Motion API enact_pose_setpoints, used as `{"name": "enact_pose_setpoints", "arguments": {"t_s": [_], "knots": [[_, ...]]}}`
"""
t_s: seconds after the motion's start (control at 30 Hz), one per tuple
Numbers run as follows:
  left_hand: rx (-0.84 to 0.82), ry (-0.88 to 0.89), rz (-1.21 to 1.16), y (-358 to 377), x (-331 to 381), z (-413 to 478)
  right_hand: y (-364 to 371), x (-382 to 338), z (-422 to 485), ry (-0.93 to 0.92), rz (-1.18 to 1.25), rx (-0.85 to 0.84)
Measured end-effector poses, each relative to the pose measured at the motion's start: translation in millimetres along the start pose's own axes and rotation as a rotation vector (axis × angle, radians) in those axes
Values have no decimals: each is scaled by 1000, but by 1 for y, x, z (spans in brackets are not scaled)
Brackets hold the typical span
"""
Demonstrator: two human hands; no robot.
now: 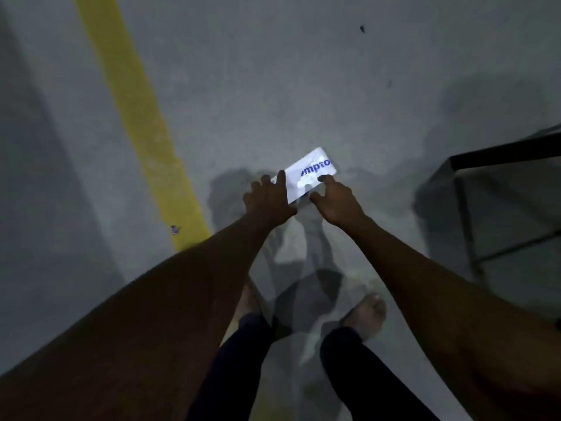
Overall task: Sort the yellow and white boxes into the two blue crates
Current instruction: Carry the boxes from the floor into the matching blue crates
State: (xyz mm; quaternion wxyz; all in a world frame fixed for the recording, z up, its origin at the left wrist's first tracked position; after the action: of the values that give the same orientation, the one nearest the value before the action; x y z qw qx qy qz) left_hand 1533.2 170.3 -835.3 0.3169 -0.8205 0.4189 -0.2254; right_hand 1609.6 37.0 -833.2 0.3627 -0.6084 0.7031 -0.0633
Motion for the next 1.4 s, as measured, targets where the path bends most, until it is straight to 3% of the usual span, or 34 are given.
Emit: {"name": "enact_pose_setpoints", "arguments": {"t_s": [0.1,0.2,0.37,0.43,0.53,0.63,0.7,0.8,0.87,0.93,1.0,1.07,1.23,1.4], "knots": [[-1,79,184,46,-1,51,34,31,41,64,105,186],[-12,63,180,72,8,87,54,52,69,137,232,351],[140,73,179,99,15,114,66,73,90,190,357,363],[0,43,-124,92,20,111,59,71,84,218,430,343],[-365,-157,-1109,60,34,77,37,55,56,337,671,358],[-706,-318,-1776,18,31,17,9,23,9,453,1073,272],[-796,-289,-2029,-14,25,-23,-12,-3,-28,469,1312,138],[-813,-314,-2065,-66,16,-90,-44,-51,-92,399,1465,-3],[-783,-295,-1895,-111,10,-135,-69,-89,-135,336,1433,-34],[-676,-262,-1563,-169,-1,-182,-97,-128,-181,306,1295,5],[-496,-245,-1273,-223,-15,-224,-124,-161,-224,276,1096,73],[-327,-250,-1177,-272,-33,-263,-146,-195,-264,211,934,92],[-160,-236,-1377,-366,-50,-362,-191,-294,-358,-48,614,94],[74,-219,-1642,-402,-61,-455,-218,-372,-441,-319,289,61]]}}
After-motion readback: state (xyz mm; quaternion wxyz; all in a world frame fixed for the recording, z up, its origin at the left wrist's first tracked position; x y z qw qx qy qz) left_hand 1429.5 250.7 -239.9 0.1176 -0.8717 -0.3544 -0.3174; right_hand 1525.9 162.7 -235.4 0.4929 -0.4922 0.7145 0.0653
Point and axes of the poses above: each hand's wrist, its own z-axis towards the middle knuckle, its own y-axis out of the palm, x = y × z, the point moved 1 cm from there along z, towards the middle knuckle, and after that the axes turned 2 degrees about -x, right-handed, at the moved point
